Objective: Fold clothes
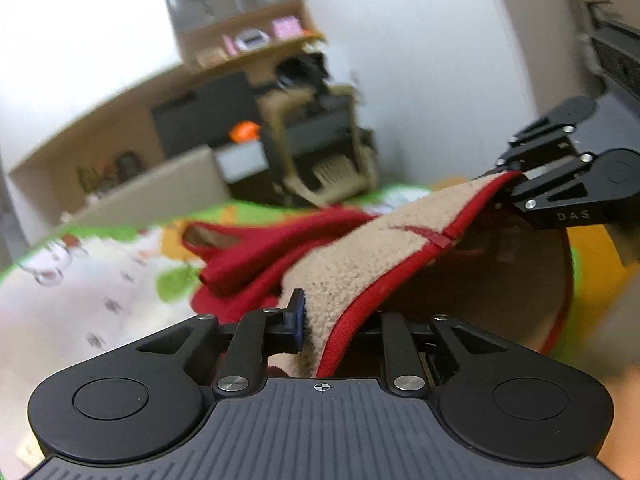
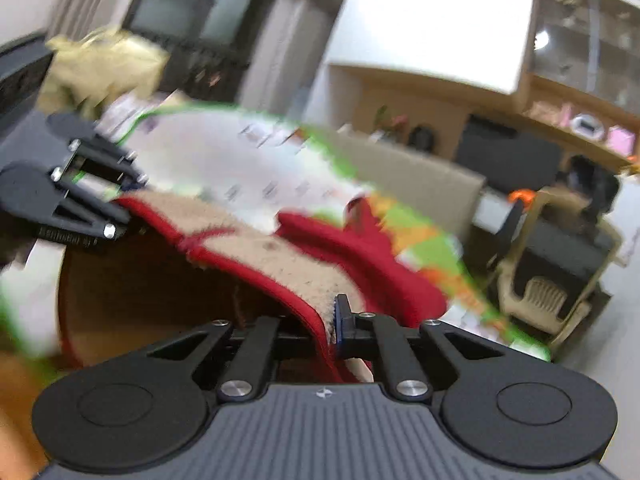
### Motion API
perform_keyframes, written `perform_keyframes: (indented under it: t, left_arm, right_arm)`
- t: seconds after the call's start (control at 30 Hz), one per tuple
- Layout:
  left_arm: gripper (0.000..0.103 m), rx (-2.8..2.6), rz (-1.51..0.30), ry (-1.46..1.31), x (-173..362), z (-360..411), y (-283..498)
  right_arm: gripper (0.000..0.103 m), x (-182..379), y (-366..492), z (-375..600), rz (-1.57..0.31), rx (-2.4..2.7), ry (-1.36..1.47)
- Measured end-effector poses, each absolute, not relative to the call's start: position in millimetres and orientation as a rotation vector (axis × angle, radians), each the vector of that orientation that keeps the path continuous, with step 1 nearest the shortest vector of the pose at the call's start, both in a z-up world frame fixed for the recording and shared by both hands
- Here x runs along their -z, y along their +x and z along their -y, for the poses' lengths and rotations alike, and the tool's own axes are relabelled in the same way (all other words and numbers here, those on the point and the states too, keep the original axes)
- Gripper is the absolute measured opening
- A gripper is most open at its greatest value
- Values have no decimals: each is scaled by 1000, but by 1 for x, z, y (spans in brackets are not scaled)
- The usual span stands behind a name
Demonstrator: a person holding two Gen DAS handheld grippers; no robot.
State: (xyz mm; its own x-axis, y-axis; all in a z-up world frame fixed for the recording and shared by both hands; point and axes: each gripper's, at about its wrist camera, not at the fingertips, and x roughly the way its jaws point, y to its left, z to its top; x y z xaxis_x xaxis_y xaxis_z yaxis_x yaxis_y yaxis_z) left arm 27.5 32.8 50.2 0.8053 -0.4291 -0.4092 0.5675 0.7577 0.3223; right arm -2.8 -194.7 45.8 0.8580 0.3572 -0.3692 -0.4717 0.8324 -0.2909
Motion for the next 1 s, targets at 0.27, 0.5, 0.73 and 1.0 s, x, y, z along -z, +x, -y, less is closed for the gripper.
perform_keyframes:
  t: [0.27, 0.5, 0.73, 1.0]
  left_arm:
    - [31, 645, -585, 410, 6, -58, -13]
    - [84, 609, -567, 384, -11, -86, -30]
    - [93, 477, -682, 405, 7, -98, -13]
    - [86, 331, -619, 424, -11, -109, 5]
  right_arm:
    - [19, 13, -55, 204, -527, -572, -387]
    - [64, -12, -88, 231, -507, -595, -449]
    - [64, 5, -85, 253, -520, -379, -667]
    - [38, -5, -62, 250, -468, -344, -546]
